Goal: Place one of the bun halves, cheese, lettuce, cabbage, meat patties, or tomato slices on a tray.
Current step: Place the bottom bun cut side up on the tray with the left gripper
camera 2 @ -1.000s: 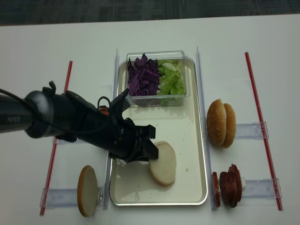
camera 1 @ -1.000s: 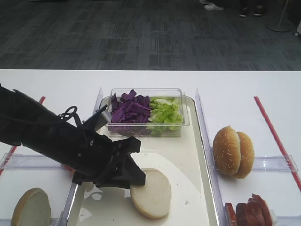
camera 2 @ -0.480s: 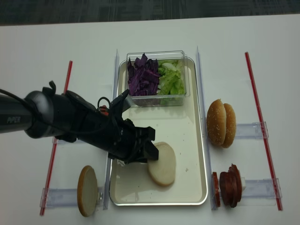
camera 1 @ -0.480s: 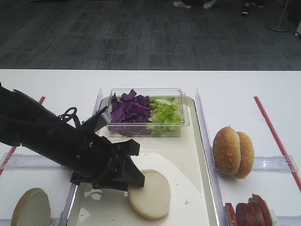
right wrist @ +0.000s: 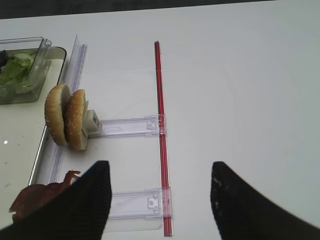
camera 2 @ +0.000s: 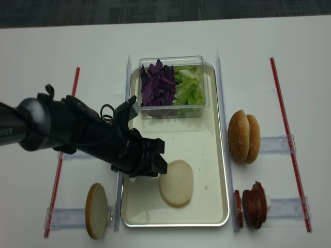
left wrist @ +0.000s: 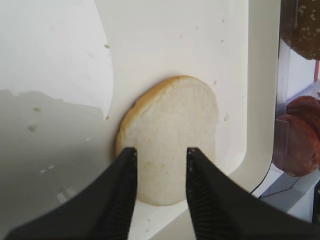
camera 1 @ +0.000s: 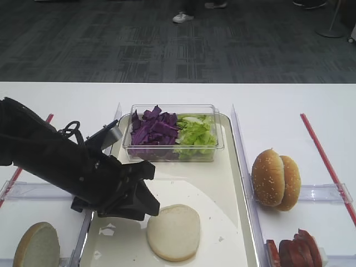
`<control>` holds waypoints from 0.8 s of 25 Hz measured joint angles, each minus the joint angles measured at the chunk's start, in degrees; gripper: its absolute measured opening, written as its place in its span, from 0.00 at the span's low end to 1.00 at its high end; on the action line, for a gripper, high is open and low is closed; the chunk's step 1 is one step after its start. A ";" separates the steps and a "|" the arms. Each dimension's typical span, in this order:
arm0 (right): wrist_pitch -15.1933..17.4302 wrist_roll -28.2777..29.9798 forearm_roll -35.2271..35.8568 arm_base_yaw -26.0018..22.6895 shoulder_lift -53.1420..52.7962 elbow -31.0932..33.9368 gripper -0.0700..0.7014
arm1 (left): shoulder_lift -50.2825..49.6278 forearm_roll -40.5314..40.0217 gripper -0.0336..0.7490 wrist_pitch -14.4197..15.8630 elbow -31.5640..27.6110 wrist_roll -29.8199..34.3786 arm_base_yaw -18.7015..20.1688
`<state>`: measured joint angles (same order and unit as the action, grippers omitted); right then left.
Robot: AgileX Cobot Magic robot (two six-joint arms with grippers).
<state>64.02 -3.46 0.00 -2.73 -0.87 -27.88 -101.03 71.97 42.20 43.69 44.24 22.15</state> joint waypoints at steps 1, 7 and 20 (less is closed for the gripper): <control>0.00 0.00 0.00 0.00 0.00 0.00 0.69 | 0.15 -0.15 0.34 0.00 0.00 -0.26 -0.09; 0.00 -0.10 0.00 0.00 0.00 0.00 0.69 | 3.42 -1.93 0.34 0.00 0.00 -1.21 -0.36; 0.00 -0.10 0.00 0.00 0.00 0.00 0.69 | 12.37 -10.10 0.34 1.36 0.00 -5.60 -0.38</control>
<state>64.02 -3.56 0.00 -2.73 -0.87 -27.88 -88.65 61.87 43.56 43.69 38.64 21.77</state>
